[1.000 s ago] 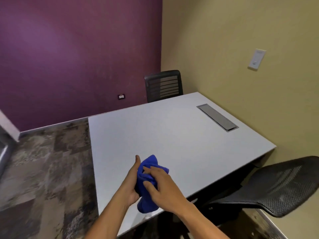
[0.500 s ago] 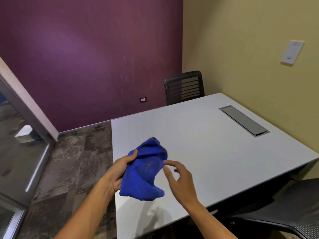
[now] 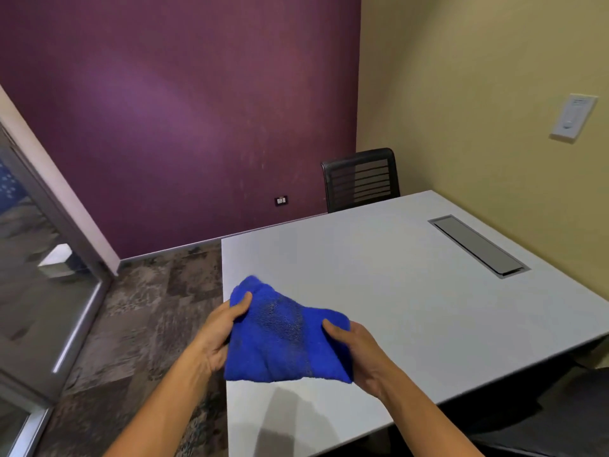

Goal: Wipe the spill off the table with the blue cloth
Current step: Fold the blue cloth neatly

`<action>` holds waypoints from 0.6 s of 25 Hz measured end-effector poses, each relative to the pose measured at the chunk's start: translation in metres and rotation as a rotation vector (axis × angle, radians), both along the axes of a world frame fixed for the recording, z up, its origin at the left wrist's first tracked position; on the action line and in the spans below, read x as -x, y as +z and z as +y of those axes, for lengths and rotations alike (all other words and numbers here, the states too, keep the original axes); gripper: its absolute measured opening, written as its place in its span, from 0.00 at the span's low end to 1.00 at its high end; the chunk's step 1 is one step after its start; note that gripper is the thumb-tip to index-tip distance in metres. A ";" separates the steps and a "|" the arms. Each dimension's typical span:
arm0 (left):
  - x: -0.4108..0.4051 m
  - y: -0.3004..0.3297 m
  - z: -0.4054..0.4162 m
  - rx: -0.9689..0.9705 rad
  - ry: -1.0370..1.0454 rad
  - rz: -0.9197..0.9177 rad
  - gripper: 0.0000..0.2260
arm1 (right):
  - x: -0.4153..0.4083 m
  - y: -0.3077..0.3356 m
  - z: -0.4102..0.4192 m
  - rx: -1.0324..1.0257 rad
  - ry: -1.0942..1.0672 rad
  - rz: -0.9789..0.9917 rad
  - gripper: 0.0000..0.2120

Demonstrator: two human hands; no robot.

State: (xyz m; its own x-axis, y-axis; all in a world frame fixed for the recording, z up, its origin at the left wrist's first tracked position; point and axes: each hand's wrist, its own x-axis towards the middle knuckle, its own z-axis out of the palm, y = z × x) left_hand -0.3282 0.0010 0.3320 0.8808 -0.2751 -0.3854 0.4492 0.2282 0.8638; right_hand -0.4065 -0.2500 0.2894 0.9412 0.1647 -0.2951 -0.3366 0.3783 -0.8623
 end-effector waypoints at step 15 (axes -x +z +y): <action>0.022 -0.041 -0.053 0.232 0.227 0.040 0.16 | -0.019 0.046 0.067 1.226 -0.117 -0.724 0.24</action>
